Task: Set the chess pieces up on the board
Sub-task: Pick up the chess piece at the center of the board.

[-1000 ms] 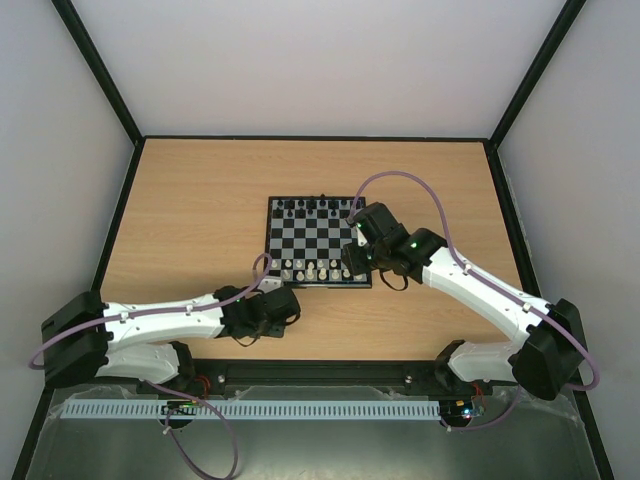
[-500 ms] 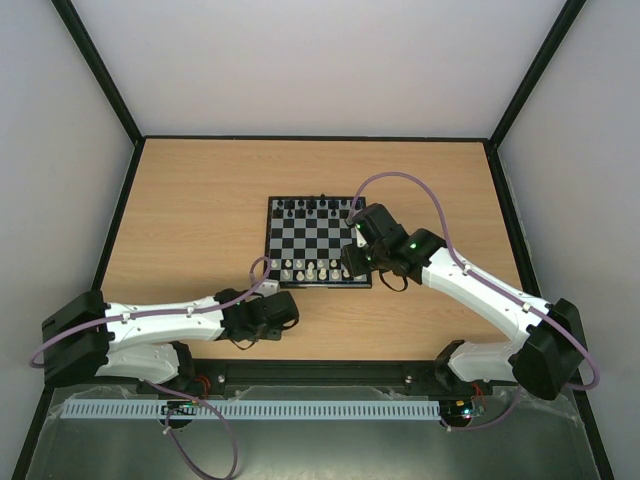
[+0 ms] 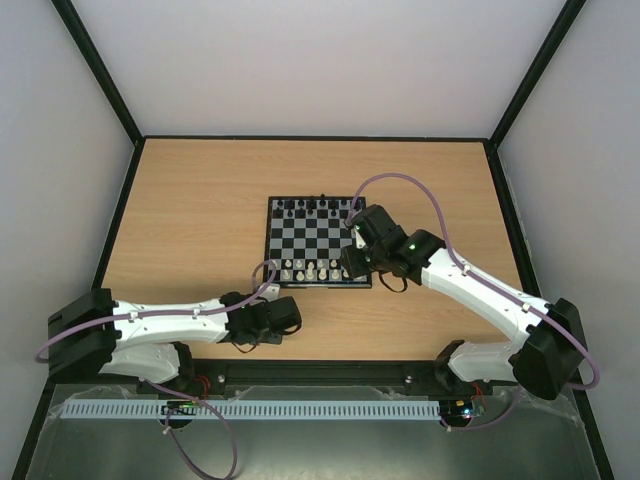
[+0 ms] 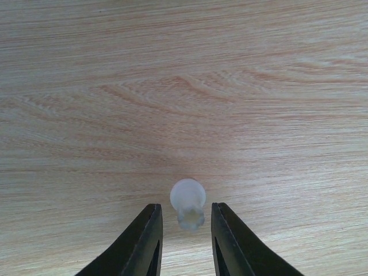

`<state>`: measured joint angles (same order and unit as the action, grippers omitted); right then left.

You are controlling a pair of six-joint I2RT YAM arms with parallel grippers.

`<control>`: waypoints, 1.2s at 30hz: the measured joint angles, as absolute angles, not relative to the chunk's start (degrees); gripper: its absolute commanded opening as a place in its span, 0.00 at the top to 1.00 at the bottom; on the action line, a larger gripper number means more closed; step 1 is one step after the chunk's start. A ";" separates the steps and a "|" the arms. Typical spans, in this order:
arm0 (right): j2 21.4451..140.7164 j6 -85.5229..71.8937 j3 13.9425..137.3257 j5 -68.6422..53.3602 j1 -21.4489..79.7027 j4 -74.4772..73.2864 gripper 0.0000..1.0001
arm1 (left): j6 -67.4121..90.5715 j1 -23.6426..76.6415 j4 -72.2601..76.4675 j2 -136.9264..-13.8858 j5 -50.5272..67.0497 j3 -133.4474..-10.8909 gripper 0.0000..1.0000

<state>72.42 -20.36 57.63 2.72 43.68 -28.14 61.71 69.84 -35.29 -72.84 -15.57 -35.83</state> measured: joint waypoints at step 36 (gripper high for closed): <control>72.31 -20.36 57.30 3.03 44.66 -28.14 0.58 | 54.33 58.87 -37.17 -71.92 -22.55 -44.47 0.91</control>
<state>72.31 -20.36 57.30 3.03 44.66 -28.14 54.33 58.87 -37.17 -71.92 -22.55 -44.47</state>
